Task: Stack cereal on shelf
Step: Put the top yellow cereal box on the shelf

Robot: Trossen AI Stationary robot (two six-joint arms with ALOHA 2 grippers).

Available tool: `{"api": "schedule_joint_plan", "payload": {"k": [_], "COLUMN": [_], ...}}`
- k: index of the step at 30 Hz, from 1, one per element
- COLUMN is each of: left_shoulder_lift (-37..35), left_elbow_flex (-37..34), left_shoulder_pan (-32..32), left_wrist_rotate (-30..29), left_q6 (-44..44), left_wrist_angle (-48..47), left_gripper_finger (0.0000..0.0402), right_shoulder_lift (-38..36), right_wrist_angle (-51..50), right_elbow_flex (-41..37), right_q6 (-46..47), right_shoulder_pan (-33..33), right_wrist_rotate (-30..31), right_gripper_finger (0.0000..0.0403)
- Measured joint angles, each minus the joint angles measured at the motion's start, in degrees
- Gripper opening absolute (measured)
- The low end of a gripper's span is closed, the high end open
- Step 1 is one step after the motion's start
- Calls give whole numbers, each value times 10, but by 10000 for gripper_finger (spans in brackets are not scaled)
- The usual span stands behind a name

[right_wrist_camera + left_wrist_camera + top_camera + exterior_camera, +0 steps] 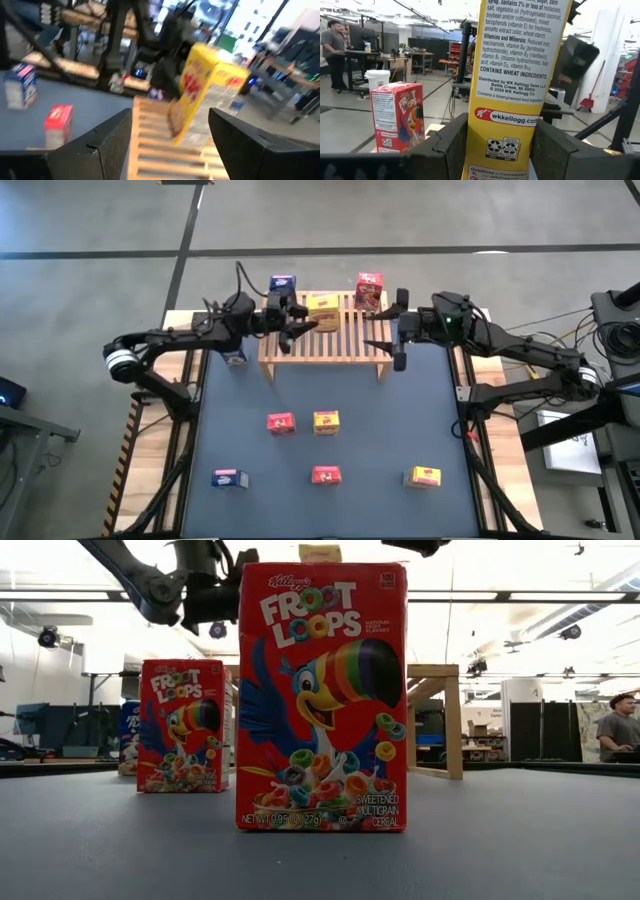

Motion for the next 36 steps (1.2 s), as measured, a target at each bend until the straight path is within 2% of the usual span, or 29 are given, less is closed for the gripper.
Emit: {"api": "schedule_joint_plan", "payload": {"k": [7,11,20,26,31,36], "left_shoulder_lift": [-21,-31,-68,-76,-74,-74], "left_elbow_flex": [-19,-17,-14,-15,-15,-15], "left_shoulder_pan": [-2,-2,-9,-27,-36,-37], "left_wrist_rotate": [-1,-3,11,13,8,-4], "left_q6": [0,-4,-12,-9,-5,-4], "left_wrist_angle": [-3,0,-5,-5,-6,-6], "left_gripper_finger": [162,162,162,162,162,162], "right_shoulder_lift": [61,95,112,112,125,143], "right_wrist_angle": [-72,-91,29,203,330,373], "right_elbow_flex": [129,147,71,-10,-62,-79], "right_q6": [6,5,48,117,194,215], "right_shoulder_pan": [-3,-4,-13,-28,-44,-44], "right_wrist_rotate": [4,4,-3,-20,-101,-113], "right_gripper_finger": [264,260,253,263,270,272]}}
